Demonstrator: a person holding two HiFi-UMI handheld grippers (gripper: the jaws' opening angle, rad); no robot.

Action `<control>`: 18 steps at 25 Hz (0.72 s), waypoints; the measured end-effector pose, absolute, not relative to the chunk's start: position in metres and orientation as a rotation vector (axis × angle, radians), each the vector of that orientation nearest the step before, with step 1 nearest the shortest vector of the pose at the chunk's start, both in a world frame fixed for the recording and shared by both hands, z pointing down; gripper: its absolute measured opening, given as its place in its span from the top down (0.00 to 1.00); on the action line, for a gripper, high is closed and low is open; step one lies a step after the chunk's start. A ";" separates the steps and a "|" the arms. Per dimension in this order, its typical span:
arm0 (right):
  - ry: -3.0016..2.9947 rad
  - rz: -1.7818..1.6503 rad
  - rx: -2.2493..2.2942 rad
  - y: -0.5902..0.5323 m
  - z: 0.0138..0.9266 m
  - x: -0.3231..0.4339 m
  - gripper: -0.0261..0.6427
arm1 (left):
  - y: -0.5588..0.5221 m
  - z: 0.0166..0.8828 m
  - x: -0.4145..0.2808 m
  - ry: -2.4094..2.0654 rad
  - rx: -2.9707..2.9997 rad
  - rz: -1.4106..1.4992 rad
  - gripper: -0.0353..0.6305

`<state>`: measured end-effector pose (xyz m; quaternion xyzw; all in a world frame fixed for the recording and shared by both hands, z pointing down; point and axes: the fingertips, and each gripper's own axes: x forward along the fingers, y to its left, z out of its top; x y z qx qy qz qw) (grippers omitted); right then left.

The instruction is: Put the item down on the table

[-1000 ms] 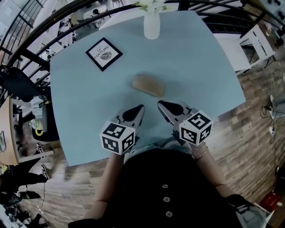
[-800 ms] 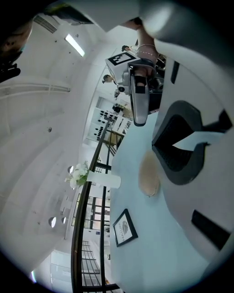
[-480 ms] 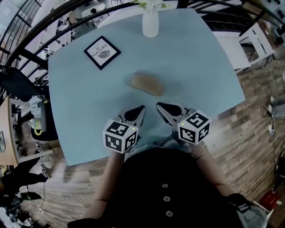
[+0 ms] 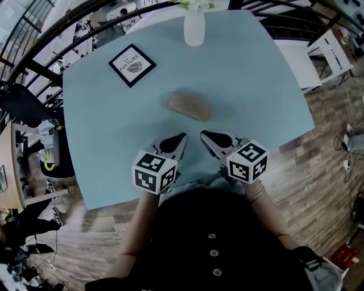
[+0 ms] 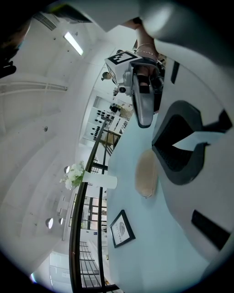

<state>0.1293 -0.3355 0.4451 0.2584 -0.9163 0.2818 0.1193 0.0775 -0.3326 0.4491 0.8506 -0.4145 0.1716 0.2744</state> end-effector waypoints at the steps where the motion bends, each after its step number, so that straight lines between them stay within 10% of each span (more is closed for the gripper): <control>1: -2.678 0.824 0.753 -0.335 0.446 0.129 0.95 | -0.333 0.449 0.077 -1.117 2.286 0.461 0.92; 18: -2.662 0.851 0.737 -0.332 0.451 0.128 0.95 | -0.331 0.453 0.082 -1.066 2.281 0.484 0.92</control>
